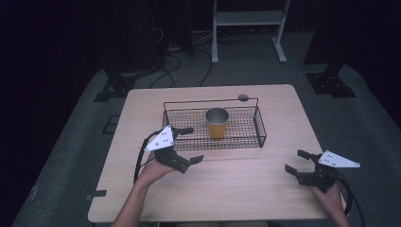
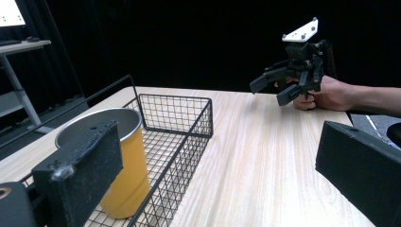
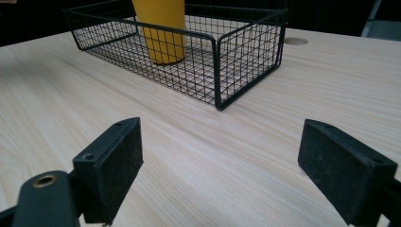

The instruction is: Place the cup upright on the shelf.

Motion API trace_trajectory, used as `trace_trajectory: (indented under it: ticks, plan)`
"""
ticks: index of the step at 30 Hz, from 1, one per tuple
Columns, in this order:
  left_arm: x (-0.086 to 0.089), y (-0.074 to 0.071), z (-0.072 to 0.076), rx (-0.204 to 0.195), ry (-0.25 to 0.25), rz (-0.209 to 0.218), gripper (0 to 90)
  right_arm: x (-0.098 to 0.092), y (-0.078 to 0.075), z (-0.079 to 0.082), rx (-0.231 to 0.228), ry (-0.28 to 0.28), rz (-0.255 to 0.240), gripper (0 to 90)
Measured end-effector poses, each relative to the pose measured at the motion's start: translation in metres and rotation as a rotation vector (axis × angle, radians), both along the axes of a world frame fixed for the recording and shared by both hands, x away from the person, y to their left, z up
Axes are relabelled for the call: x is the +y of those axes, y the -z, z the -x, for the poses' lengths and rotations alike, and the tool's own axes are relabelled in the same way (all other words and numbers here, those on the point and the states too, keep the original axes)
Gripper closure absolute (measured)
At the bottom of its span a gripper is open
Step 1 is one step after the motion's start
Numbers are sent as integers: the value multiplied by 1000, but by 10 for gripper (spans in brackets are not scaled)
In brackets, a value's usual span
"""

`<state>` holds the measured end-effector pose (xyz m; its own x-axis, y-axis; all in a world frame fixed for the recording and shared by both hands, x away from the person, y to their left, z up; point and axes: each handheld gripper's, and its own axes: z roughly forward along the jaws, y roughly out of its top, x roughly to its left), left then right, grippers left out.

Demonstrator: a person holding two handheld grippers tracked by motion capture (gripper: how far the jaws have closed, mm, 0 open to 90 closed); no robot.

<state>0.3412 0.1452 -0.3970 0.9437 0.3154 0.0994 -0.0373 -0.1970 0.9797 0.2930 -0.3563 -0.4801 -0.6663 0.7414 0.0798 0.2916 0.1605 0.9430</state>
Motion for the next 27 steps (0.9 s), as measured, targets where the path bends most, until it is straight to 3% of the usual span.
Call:
trace_trajectory:
  ticks: [20,27]
  plan:
    - [13,16,13,22,-32,13,7,0,0,0,3,2,-6,136]
    - [14,17,19,7,-39,25,7,0,0,0,3,2,-4,136]
